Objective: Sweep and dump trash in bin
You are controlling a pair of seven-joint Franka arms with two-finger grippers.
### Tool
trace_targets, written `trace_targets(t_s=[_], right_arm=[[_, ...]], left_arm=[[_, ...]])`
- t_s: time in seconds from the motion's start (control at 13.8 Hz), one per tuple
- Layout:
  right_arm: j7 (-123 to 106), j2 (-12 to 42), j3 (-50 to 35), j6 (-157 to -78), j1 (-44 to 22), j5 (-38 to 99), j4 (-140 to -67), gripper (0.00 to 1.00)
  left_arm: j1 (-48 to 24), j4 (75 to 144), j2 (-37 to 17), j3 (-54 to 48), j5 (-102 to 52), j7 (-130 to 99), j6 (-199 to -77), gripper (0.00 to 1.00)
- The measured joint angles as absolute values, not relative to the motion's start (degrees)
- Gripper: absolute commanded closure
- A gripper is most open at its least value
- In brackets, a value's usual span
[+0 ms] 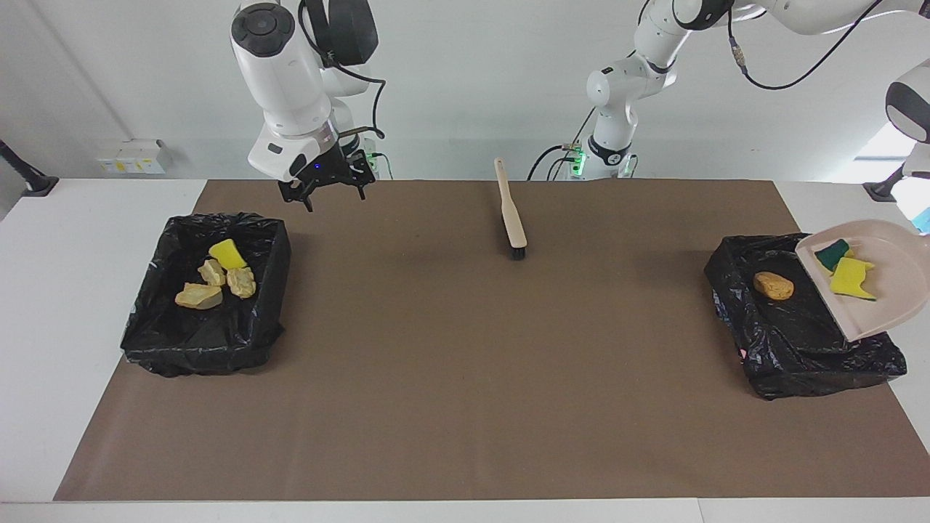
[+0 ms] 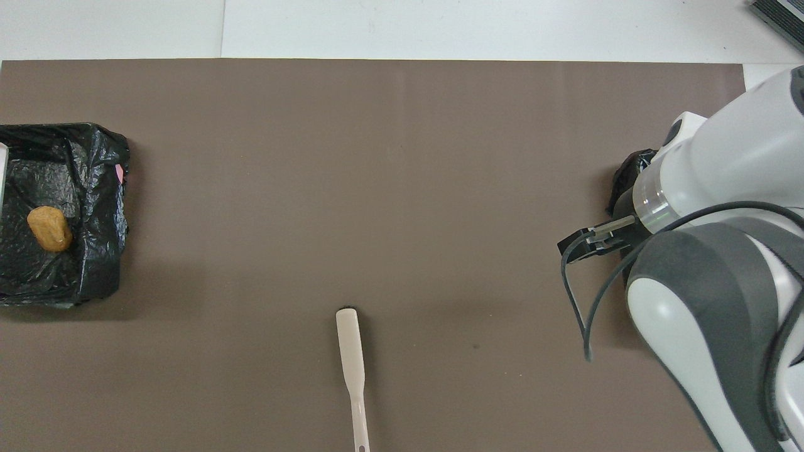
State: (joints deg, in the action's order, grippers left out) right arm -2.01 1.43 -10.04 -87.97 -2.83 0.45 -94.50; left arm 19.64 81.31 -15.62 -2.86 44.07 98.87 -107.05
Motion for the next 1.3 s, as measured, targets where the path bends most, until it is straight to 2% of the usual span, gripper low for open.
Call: trace_targets(t_s=[0.29,0.72,1.08,1.3], right_arm=[[-2.7,1.5,-7.3,-88.0,0.1,-0.2,-91.9,0.00],[-2.7,1.8,2.6,-91.6,1.1,-0.1,-89.8,0.00],[0.0,-1.4,3.7,-88.7,1.1,-0.1,-89.0,0.00],[0.8,-3.0,3.6,-87.6,0.9,-0.1,-90.2,0.00]], left_arm=[[18.8,80.9,-15.0,-2.7,47.6,98.1,-107.0,1.00],[18.3,80.7,-14.0,-2.7,48.4,98.1,-107.0,1.00],[15.9,81.3,-12.9,-2.8,48.4,93.9,-104.3,1.00],[15.5,84.5,-11.0,-2.8,52.7,90.6,-103.0,1.00]])
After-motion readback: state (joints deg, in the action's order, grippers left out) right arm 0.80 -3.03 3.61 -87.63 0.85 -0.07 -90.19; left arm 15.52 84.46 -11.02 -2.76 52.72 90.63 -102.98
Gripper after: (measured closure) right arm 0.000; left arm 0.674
